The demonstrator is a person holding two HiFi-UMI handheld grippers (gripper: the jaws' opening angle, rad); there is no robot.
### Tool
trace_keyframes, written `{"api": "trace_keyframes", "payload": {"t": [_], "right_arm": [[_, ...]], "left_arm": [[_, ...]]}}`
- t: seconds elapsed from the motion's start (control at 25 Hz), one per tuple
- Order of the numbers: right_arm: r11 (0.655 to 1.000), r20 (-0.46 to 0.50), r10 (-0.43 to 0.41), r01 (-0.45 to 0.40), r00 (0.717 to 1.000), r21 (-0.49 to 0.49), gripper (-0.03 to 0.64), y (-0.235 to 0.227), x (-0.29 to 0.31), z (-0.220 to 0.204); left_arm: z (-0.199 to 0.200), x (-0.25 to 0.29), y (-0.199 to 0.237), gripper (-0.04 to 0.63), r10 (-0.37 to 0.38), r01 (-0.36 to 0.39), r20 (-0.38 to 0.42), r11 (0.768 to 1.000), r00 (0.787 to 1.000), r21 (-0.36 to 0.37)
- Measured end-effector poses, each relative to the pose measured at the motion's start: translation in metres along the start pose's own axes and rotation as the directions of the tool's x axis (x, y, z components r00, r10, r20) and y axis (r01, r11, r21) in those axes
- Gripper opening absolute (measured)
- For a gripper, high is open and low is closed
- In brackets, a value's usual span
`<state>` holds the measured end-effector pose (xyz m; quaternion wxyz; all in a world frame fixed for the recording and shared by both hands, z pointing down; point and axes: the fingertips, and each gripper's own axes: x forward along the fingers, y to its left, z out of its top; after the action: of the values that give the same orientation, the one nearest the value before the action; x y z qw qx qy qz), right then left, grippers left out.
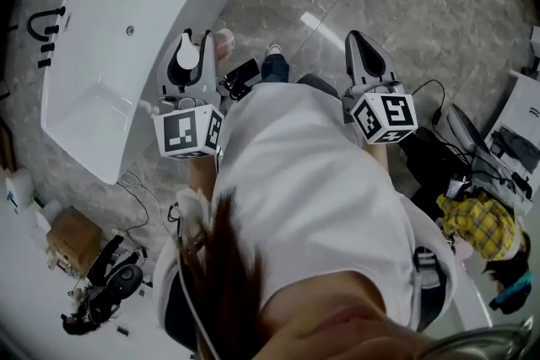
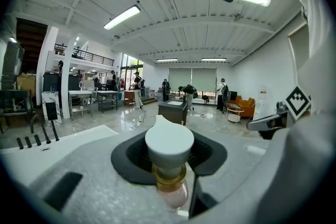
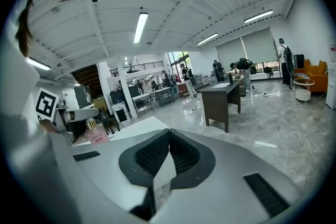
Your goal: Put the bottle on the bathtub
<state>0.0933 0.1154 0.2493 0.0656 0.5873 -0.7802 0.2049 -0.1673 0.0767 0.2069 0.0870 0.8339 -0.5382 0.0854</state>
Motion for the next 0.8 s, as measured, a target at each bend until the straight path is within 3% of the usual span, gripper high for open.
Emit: {"api": "trace_keyframes", "payload": {"t": [0.48,0.8], "right_arm": [[0.999,-0.022,-0.037,0.037,0.999,0.010,0.011,-0.017,0.041,0.013],[1.000,-0.054,-0.004,0.004,0.999,0.004,0.011,-0.053,0.090,0.027]], "left_arm": [[0.002,0.049,0.022,0.143,-0.011,0.011,-0.024,1.000,1.000,-0.021],[0.002,0.101,0.025,0.143,0.028,-0.030,-0.047,0.999,0.998,-0.041]]}}
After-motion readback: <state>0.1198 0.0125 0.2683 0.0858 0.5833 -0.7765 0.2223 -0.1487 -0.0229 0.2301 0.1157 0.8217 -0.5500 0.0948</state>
